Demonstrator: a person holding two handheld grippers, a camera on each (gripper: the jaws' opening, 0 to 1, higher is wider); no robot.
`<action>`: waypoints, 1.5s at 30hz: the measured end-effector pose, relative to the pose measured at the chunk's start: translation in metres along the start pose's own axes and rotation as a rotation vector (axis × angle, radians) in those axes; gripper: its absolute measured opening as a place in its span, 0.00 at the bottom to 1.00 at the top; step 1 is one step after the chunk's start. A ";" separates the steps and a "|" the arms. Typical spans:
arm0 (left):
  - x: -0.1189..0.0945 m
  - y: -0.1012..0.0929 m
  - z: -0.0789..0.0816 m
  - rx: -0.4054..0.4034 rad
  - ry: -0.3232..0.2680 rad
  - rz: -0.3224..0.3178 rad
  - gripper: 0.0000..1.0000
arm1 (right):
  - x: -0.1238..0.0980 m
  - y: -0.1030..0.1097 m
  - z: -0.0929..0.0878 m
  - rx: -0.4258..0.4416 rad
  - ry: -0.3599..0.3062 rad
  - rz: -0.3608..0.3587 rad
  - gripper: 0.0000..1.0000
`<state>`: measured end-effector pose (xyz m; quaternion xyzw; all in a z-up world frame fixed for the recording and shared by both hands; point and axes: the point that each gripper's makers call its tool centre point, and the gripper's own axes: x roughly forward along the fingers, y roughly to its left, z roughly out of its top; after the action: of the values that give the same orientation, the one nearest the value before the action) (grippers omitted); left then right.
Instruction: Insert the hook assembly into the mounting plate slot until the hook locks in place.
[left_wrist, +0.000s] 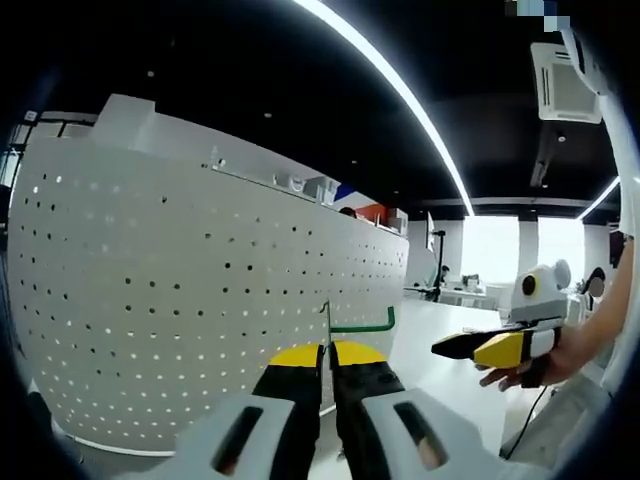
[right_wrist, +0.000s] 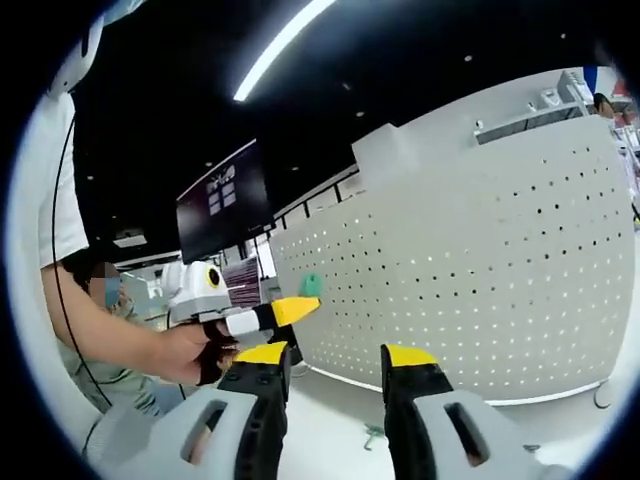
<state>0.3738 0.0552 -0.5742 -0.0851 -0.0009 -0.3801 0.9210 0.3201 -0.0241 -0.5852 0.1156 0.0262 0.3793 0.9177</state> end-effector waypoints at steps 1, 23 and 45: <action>0.001 -0.001 0.000 0.001 0.001 -0.003 0.03 | 0.004 0.001 0.001 -0.001 -0.001 0.004 0.33; 0.001 -0.016 -0.006 0.010 0.015 -0.027 0.03 | 0.052 0.017 0.019 -0.008 -0.041 0.046 0.19; 0.000 -0.024 -0.005 0.007 0.011 -0.029 0.03 | 0.067 0.023 0.017 0.052 -0.019 0.059 0.07</action>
<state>0.3568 0.0371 -0.5754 -0.0795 0.0015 -0.3938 0.9157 0.3546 0.0355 -0.5608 0.1439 0.0237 0.4044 0.9029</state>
